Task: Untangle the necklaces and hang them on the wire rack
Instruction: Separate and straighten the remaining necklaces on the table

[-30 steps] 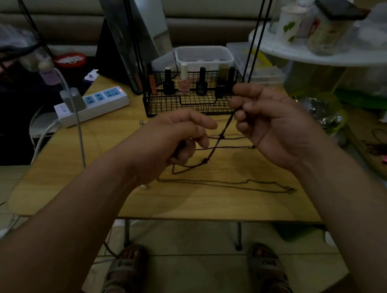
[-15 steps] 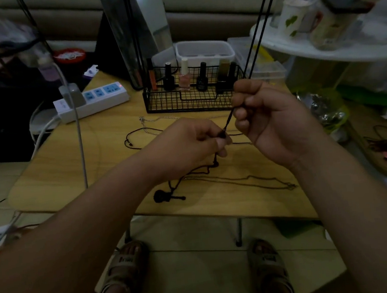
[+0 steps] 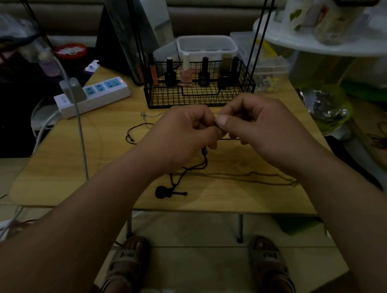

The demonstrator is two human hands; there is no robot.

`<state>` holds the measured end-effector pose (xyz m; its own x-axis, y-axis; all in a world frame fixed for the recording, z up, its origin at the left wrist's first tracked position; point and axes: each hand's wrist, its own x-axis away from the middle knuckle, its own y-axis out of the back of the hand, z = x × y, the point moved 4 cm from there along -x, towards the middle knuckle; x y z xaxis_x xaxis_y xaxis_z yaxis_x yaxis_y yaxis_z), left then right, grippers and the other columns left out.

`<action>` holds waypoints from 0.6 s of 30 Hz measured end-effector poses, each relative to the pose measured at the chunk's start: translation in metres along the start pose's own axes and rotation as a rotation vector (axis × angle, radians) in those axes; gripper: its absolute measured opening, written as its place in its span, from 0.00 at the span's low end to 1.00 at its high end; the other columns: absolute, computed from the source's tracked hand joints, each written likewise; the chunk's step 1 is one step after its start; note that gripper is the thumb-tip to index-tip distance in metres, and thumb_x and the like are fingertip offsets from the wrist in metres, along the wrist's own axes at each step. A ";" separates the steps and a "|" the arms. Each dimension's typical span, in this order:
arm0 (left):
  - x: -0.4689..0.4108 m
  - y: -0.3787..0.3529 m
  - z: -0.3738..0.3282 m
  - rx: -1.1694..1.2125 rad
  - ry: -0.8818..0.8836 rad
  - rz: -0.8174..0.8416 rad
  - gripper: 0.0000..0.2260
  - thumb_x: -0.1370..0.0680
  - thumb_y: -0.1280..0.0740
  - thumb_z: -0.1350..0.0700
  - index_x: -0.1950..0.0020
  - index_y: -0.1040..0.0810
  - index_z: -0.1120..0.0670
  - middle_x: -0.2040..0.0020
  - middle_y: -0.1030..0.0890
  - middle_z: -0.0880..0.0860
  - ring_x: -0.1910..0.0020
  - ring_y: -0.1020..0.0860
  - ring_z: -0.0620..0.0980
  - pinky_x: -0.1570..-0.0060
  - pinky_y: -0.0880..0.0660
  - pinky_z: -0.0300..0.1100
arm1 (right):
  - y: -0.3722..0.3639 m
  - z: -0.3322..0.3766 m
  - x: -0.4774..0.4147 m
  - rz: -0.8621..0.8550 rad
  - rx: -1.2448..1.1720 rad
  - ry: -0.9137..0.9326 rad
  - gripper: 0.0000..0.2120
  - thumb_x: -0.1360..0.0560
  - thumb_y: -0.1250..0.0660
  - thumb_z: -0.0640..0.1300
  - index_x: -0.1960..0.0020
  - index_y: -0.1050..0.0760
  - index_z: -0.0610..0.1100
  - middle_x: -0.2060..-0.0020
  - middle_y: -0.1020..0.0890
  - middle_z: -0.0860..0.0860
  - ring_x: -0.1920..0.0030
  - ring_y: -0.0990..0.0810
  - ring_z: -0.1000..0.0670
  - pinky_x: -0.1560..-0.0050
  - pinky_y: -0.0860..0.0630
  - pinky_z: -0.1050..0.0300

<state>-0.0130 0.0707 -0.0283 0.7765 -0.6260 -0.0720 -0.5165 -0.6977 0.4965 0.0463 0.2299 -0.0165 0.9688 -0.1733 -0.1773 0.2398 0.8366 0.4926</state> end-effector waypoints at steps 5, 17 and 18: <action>0.000 0.004 -0.001 -0.106 -0.012 -0.012 0.06 0.19 0.28 0.50 0.54 0.17 0.50 0.63 0.15 0.47 0.59 0.17 0.58 0.57 0.20 0.59 | -0.001 0.001 -0.001 0.012 0.060 0.015 0.03 0.22 0.27 0.49 0.52 0.18 0.49 0.59 0.15 0.53 0.59 0.18 0.58 0.62 0.22 0.65; -0.003 0.011 0.005 -0.035 0.017 0.090 0.09 0.15 0.35 0.52 0.47 0.19 0.55 0.61 0.13 0.51 0.63 0.20 0.44 0.59 0.23 0.39 | -0.006 -0.002 -0.002 -0.013 0.163 0.020 0.07 0.16 0.35 0.47 0.49 0.20 0.48 0.58 0.16 0.56 0.60 0.17 0.61 0.64 0.21 0.65; -0.004 0.011 0.005 -0.030 0.019 0.087 0.08 0.15 0.34 0.52 0.46 0.19 0.56 0.61 0.13 0.51 0.64 0.20 0.44 0.60 0.23 0.39 | -0.005 -0.001 -0.002 -0.010 0.157 0.022 0.06 0.17 0.34 0.47 0.49 0.19 0.48 0.58 0.16 0.56 0.61 0.17 0.61 0.64 0.21 0.66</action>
<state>-0.0232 0.0636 -0.0268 0.7361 -0.6768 -0.0116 -0.5711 -0.6301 0.5261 0.0429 0.2267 -0.0199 0.9651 -0.1681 -0.2010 0.2581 0.7428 0.6177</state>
